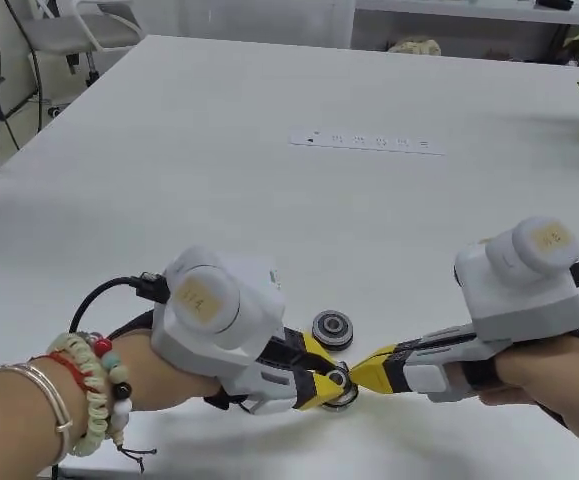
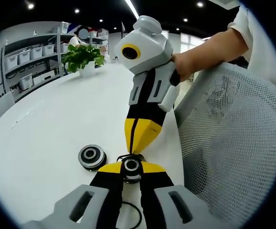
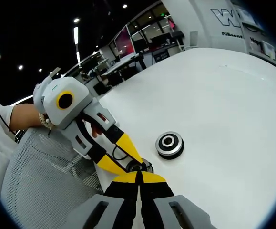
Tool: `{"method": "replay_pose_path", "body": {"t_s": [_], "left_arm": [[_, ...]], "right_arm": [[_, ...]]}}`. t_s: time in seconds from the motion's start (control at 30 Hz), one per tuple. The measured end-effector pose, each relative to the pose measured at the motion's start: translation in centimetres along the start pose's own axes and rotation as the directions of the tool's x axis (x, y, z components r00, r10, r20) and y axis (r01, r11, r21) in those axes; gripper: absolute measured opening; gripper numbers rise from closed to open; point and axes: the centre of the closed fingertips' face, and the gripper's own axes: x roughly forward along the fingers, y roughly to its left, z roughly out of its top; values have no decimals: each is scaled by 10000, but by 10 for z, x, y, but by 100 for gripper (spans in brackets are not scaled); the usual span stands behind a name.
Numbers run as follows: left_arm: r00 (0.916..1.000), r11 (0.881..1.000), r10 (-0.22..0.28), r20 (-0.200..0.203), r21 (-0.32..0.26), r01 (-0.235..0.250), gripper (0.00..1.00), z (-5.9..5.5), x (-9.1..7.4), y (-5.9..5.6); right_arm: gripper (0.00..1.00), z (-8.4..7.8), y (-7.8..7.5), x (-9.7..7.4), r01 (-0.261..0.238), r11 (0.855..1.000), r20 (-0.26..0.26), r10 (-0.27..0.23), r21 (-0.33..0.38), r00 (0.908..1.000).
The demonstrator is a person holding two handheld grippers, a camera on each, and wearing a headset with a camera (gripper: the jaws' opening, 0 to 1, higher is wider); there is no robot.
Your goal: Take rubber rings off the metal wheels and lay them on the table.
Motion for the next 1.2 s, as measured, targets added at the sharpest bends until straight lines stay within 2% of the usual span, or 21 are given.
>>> {"method": "replay_pose_path", "body": {"t_s": [0.3, 0.33, 0.37, 0.43, 0.57, 0.7, 0.8, 0.87, 0.97, 1.2], "left_arm": [[10000, 10000, 7, 2, -6, -7, 8, 0, 0, 0], [10000, 10000, 11, 4, -7, -11, 8, 0, 0, 0], [10000, 10000, 20, 4, -11, -20, 8, 0, 0, 0], [10000, 10000, 34, 8, -19, -34, 8, 0, 1, 0], [10000, 10000, 50, 14, -30, -50, 8, 0, 1, 0], [9999, 9999, 87, 74, -53, -87, 8, 0, 1, 0], [9999, 9999, 75, 143, -102, -74, 8, 0, 1, 0], [9998, 9999, 89, 157, 138, -92, 8, 1, 1, 0], [9999, 9998, 87, 113, 153, -89, 8, 1, 1, 0], [9999, 9998, 127, 51, 183, -128, 8, 1, 2, 0]], "right_arm": [[0, 1, 4, 1, -151, 9998, 61, 151, -135, 9999], [0, 6, 10, 2, -413, 9991, 296, 417, -121, 9987], [0, 16, 14, 2, -560, 9984, 780, 567, -107, 9953], [0, 19, 12, 0, -230, 9994, 726, 249, -264, 9970], [0, 10, 9, 3, -82, 9993, 384, 96, -373, 9992], [0, 6, 1, 3, 210, 9996, 215, -206, -169, 9996], [0, 5, 0, 3, 298, 9993, 119, -296, -223, 9995], [0, 3, -1, 4, 355, 9990, 16, -354, -269, 9994], [0, -1, -5, 4, 498, 9985, -165, -502, -246, 9986], [0, 0, -7, 2, 564, 9983, -101, -566, -177, 9983]]}}
